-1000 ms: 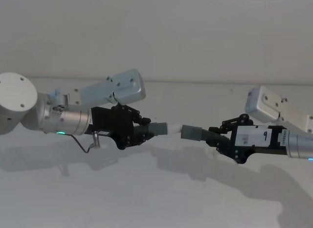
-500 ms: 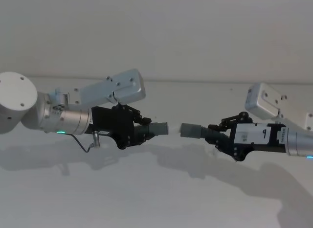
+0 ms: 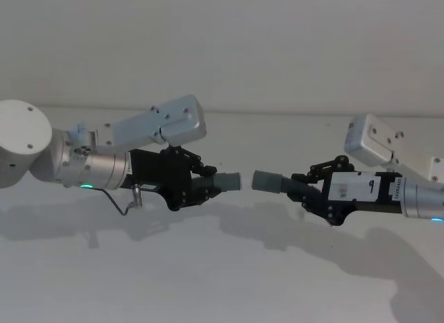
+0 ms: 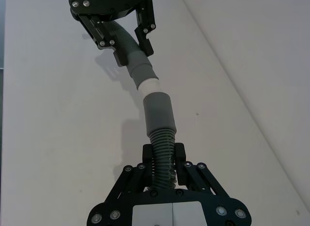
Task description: Use both hands to pick up one end of the pipe from the table, align the ends, and insert them.
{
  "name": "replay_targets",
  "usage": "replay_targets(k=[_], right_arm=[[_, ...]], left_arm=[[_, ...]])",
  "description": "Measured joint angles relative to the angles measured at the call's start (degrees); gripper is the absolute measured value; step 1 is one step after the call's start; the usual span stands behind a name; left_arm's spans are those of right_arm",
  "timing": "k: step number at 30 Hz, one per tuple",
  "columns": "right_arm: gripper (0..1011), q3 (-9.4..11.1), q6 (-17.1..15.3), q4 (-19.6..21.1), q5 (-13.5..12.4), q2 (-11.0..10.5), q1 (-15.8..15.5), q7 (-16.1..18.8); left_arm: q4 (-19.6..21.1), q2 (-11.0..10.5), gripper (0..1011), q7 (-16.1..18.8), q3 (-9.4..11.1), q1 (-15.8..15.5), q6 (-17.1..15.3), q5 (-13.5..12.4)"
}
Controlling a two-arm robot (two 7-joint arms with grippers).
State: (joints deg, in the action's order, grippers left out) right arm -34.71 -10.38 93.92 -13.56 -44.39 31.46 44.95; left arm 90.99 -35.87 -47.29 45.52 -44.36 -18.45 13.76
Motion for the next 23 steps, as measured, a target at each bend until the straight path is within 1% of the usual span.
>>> replay_targets(k=[12,23], right_arm=[[264,-0.5,0.2,0.1,0.0,0.2,0.5,-0.1],[264,-0.8,0.3,0.1,-0.1,0.3,0.7,0.1]], left_arm=[[1.1,-0.7,336,0.0,0.0,0.3,0.0,0.8],[1.6,-1.0,336,0.3,-0.1,0.5,-0.3,1.1]])
